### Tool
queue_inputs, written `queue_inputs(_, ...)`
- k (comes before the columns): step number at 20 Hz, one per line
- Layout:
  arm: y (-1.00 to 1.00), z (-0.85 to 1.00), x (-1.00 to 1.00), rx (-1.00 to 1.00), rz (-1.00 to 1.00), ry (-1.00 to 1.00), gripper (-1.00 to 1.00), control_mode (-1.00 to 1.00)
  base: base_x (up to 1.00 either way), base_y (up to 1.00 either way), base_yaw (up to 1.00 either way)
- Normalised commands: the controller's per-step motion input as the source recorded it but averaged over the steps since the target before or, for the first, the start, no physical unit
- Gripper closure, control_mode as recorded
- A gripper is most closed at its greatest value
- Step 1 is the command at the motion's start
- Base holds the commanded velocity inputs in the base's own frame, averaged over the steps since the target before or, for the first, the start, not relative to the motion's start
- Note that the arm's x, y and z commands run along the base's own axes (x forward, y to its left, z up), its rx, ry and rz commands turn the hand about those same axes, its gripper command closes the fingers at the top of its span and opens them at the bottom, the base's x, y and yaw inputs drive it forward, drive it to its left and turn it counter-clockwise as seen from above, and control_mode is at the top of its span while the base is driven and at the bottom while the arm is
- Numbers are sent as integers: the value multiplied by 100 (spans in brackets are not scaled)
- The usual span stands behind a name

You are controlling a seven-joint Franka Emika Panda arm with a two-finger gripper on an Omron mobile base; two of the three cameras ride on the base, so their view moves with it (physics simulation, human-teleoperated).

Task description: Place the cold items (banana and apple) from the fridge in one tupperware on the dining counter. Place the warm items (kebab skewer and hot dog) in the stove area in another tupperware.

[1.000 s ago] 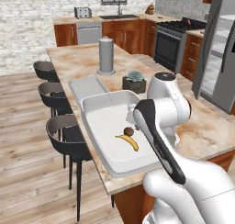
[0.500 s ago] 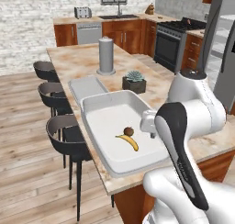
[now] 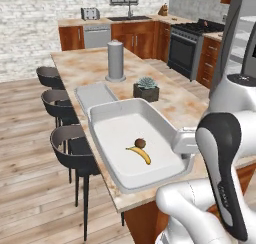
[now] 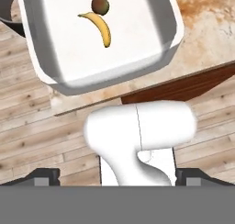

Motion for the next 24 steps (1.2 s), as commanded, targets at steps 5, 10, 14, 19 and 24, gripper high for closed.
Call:
queue_inputs(5, 0, -4, -18, 0, -1, 1, -100, 100, 0, 0, 0)
queue_inputs(10, 0, 0, 0, 0, 0, 0, -100, 100, -22, -64, -18)
queue_inputs(14, 0, 0, 0, 0, 0, 0, -100, 100, -40, -100, -23)
queue_inputs(19, 0, 0, 0, 0, 0, 0, -100, 100, -47, -100, -23)
queue_inputs(24, 0, 0, 0, 0, 0, 0, -100, 100, -1, -100, -12)
